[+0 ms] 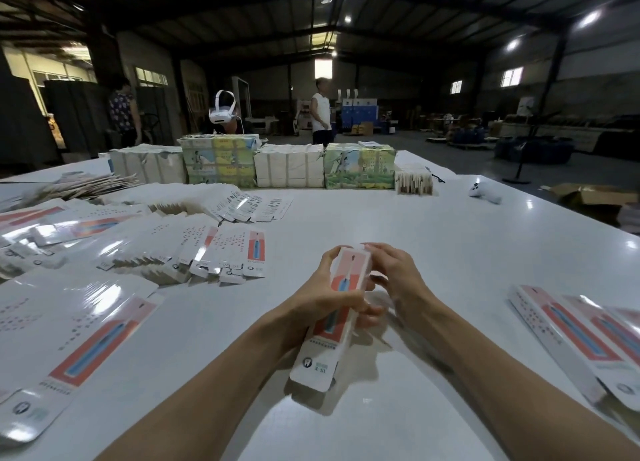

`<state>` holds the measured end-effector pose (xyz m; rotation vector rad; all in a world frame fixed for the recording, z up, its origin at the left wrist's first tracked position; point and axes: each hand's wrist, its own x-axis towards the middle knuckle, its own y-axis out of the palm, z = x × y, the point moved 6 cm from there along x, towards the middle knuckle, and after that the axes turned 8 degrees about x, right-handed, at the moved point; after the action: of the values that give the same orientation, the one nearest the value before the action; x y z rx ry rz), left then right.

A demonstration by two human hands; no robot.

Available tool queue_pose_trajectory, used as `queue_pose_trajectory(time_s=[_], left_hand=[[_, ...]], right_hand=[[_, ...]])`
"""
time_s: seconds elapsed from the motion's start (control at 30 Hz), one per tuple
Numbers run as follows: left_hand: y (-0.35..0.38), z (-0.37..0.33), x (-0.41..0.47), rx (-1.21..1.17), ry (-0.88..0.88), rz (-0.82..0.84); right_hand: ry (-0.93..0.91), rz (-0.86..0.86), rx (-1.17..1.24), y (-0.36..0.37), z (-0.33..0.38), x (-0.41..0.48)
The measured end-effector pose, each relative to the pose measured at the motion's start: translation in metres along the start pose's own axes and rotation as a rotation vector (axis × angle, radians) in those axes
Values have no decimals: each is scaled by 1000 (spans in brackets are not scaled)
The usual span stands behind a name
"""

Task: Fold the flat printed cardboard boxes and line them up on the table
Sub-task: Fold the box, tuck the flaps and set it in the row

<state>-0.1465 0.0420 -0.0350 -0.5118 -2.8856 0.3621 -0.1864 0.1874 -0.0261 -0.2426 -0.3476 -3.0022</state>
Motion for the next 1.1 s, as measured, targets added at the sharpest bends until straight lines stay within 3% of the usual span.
queue_pose_trajectory(time_s=[0.4,0.63,0.83,1.1], left_hand=[[2,3,-1,-2,-58,54],[-2,1,-3,61,-76,-4],[1,-3,-5,121,-61,26],[0,-3,-7,184,-7,-16]], right_hand=[[-162,95,-64,-2,21,-2],[55,178,145,13,20,-7],[164,130,291,8,17,-8],[199,37,306,2,11,-4]])
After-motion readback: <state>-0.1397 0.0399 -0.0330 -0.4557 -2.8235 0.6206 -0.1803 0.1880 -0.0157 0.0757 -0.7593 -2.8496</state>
